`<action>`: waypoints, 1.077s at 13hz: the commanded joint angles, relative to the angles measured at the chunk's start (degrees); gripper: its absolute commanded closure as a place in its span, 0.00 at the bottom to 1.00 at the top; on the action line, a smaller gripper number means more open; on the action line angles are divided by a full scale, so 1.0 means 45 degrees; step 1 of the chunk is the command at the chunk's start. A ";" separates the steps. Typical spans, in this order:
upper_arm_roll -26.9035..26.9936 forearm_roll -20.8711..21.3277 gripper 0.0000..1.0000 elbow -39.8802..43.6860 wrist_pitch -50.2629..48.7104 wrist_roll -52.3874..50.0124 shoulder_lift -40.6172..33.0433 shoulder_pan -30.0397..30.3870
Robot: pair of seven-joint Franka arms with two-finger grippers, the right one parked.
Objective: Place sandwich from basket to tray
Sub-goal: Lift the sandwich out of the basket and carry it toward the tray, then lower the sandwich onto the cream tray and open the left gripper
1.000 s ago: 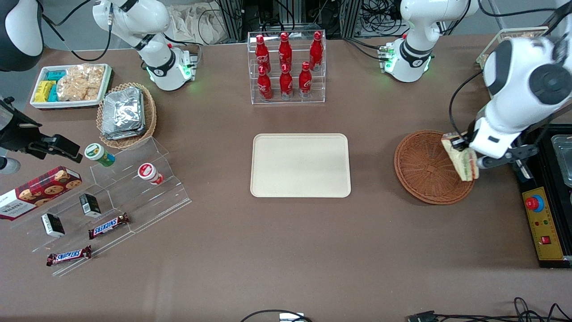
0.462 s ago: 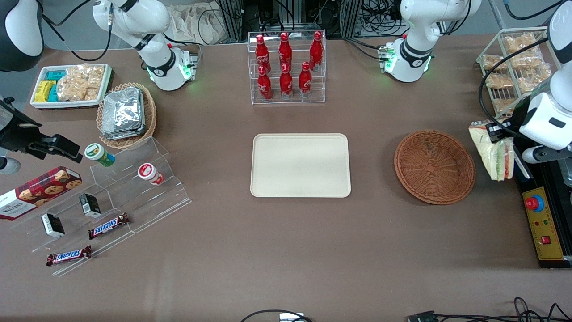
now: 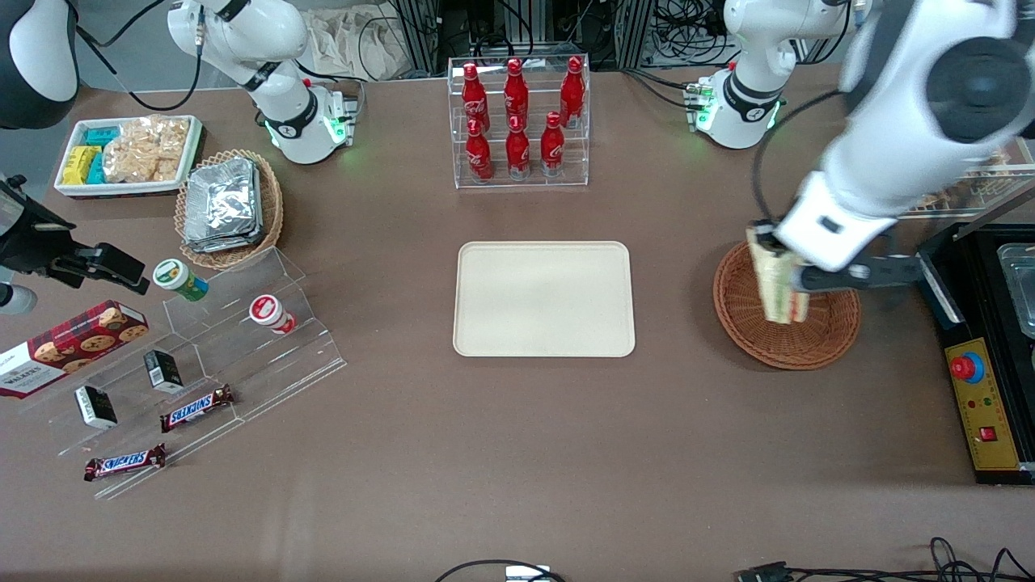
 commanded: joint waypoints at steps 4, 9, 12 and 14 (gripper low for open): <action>-0.0177 0.0089 1.00 0.0937 0.0826 -0.2775 0.1717 -0.2442; -0.0158 0.0226 1.00 -0.3369 0.4939 -0.2756 0.1621 -0.2385; -0.0138 0.0323 1.00 -0.5405 0.7636 -0.2736 0.1912 -0.2345; -0.0080 0.0324 1.00 -0.6540 0.9376 -0.2717 0.2127 -0.2326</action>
